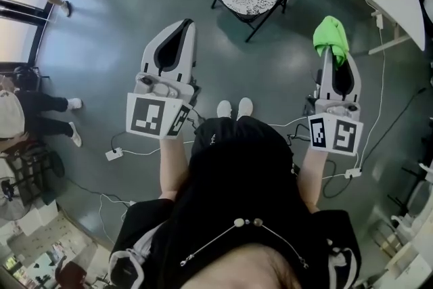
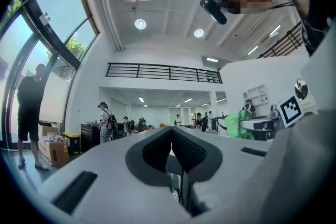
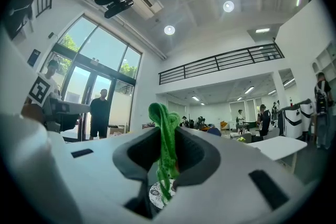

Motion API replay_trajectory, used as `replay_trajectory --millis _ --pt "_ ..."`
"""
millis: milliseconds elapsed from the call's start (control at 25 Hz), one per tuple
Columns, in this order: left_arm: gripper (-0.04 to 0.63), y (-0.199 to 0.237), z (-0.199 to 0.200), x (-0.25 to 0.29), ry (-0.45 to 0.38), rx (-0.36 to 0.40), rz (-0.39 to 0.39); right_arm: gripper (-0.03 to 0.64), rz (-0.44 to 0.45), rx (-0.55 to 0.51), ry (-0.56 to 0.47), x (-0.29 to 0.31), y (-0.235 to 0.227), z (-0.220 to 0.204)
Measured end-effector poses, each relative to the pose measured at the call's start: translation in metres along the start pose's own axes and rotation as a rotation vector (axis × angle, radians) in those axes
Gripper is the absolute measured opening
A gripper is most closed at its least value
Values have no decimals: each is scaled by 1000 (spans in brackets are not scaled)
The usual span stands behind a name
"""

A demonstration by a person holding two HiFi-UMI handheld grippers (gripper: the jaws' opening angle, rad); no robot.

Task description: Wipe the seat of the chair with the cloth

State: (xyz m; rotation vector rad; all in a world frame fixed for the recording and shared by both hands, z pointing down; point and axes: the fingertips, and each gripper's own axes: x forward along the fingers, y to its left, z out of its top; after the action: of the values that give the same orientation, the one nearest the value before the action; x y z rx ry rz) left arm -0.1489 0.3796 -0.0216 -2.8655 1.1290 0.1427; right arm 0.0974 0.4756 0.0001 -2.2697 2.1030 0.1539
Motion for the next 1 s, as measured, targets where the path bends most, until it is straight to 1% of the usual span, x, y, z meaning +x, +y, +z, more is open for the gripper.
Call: replay_trajectory --millis 200,520,760,1000 --pt "6 -1 11 9 -28 -8 32 84 -21 37 9 5 -34 -9" --pt "6 8 -6 27 -13 -68 90 84 24 96 -14 21 -56 -16" --pt "6 27 -17 49 -17 -94 102 85 41 73 6 51 -60 -26" --pt "6 52 -37 93 -14 -124 77 86 48 35 21 98 -62 -36"
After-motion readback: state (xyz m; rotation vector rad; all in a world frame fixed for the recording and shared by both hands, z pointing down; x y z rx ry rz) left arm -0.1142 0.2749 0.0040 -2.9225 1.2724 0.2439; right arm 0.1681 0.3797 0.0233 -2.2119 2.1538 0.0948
